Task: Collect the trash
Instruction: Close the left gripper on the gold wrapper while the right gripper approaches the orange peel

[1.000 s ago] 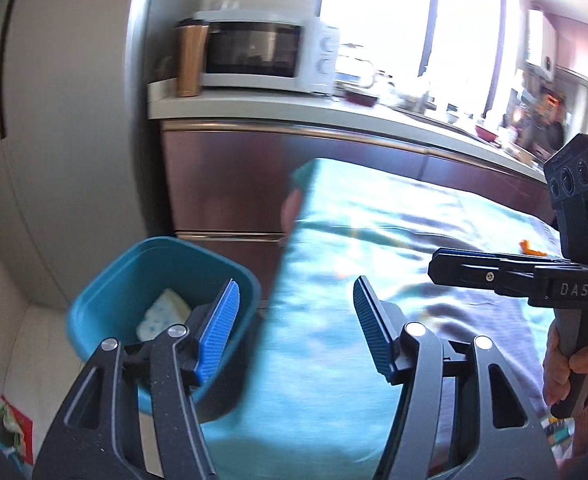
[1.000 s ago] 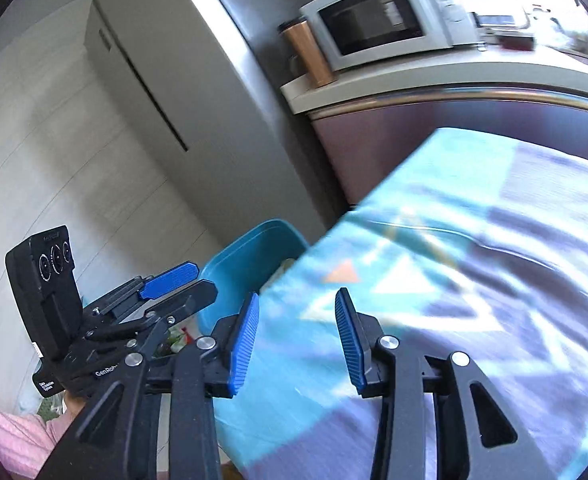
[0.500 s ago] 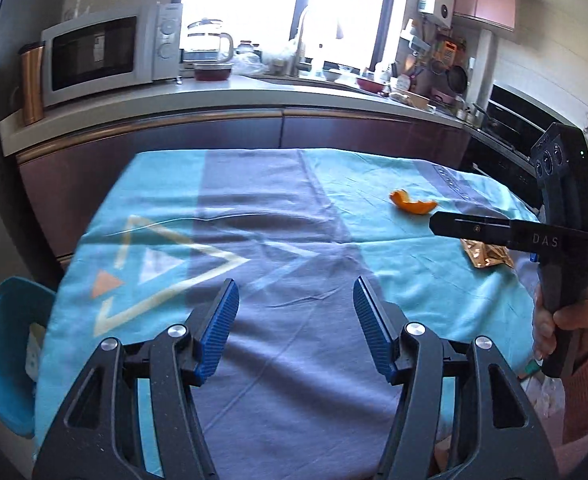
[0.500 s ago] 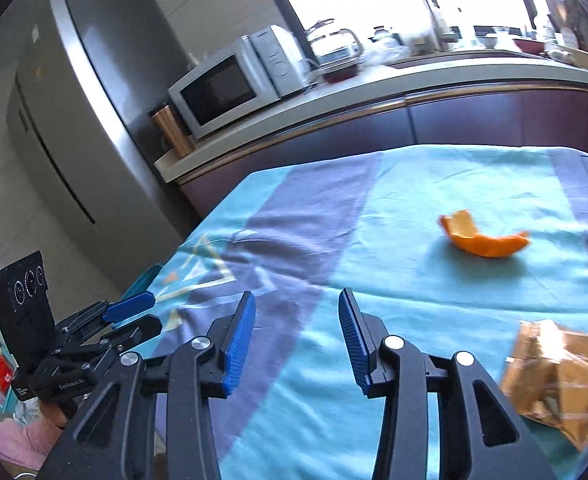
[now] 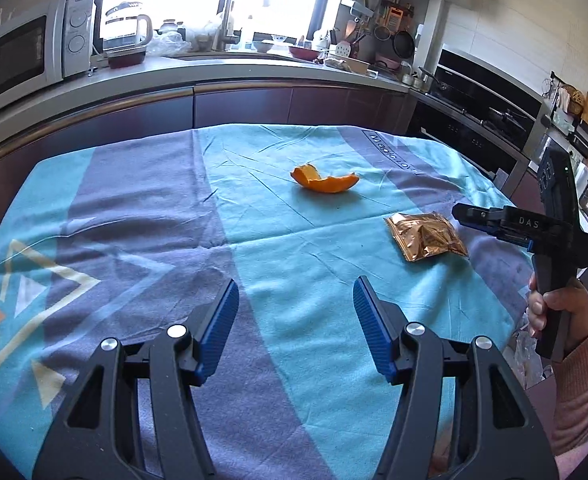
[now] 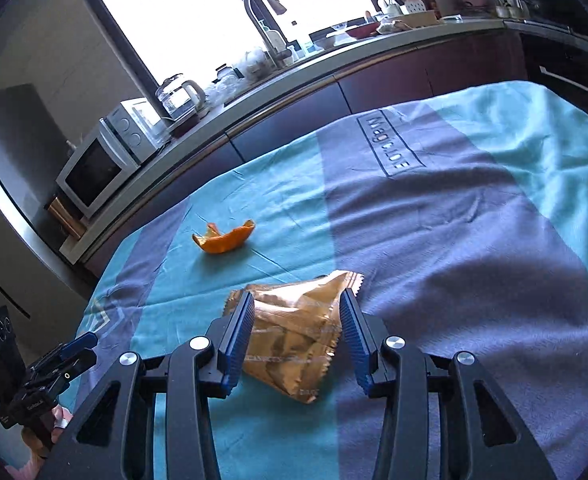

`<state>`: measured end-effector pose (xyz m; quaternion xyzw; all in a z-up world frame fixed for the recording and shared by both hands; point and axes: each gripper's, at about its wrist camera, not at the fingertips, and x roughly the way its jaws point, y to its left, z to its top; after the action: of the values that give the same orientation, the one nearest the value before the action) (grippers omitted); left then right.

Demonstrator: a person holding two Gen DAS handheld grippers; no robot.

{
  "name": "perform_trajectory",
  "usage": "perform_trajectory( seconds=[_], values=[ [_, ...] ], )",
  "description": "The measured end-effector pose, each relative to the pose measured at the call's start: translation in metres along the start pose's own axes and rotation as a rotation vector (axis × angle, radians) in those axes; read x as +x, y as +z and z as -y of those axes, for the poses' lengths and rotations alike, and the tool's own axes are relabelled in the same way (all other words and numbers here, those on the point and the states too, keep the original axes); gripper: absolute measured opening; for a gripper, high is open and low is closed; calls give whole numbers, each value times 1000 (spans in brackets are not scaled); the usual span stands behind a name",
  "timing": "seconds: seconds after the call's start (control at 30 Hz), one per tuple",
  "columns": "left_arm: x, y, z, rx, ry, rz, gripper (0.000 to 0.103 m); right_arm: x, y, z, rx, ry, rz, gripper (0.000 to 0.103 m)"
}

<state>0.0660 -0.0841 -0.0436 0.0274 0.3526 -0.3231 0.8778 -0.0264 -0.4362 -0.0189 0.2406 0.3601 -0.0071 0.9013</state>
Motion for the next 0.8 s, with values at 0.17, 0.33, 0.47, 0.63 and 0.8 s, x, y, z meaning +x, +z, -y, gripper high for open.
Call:
perform_trajectory(
  seconds=[0.17, 0.33, 0.47, 0.63, 0.8],
  values=[
    [9, 1, 8, 12, -13, -22, 59, 10, -5, 4, 22, 42, -33, 43],
    [14, 2, 9, 9, -20, -37, 59, 25, -9, -15, -12, 113, -75, 43],
    [20, 4, 8, 6, -29, -54, 59, 39, -14, -38, -54, 178, -113, 43],
    [32, 10, 5, -5, -50, -81, 61, 54, -18, -66, -114, 236, -160, 43],
    [51, 16, -4, -53, -81, -128, 61, 60, -19, -79, -147, 258, -185, 43]
  ],
)
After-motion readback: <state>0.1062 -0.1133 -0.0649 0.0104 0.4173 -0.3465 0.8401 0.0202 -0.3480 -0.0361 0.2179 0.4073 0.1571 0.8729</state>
